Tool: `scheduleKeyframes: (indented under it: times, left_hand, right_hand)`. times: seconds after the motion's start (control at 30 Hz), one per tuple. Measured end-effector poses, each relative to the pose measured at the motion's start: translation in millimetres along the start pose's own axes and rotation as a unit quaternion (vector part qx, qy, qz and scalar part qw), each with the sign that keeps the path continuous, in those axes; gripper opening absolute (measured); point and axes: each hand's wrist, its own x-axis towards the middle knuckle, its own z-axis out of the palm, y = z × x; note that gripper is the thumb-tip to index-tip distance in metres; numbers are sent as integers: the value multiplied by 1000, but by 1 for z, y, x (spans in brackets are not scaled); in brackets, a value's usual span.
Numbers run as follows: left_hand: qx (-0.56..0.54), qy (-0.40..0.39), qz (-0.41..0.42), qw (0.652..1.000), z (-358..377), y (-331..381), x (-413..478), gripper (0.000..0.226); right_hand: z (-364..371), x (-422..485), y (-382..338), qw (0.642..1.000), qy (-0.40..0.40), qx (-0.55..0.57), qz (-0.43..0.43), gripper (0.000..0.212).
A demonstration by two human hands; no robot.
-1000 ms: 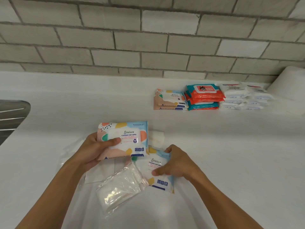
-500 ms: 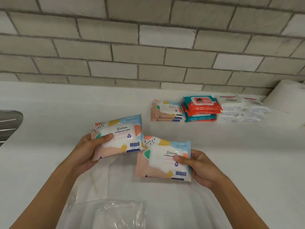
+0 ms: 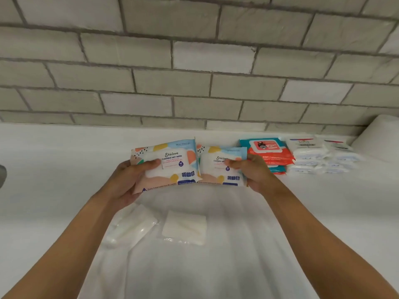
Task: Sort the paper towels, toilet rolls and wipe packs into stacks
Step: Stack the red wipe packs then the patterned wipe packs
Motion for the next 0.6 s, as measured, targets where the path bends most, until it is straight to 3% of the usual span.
scheduleKeyframes:
  times: [0.2,0.3,0.5,0.6]
  left_hand:
    - [11,14,-10,1000,10,7,40,34]
    - [12,12,-14,1000,12,6,55,32]
    - [21,11,-28,999,14,0,75,35]
    - [22,17,-33,999,15,-3,82,35]
  right_hand:
    - [6,67,-14,989,73,-130,0,42]
    - [10,87,-18,963,106,-245,-23,53]
    - [20,100,-2,927,120,-347,-80,68]
    - [27,97,6,889,147,-416,-122,69]
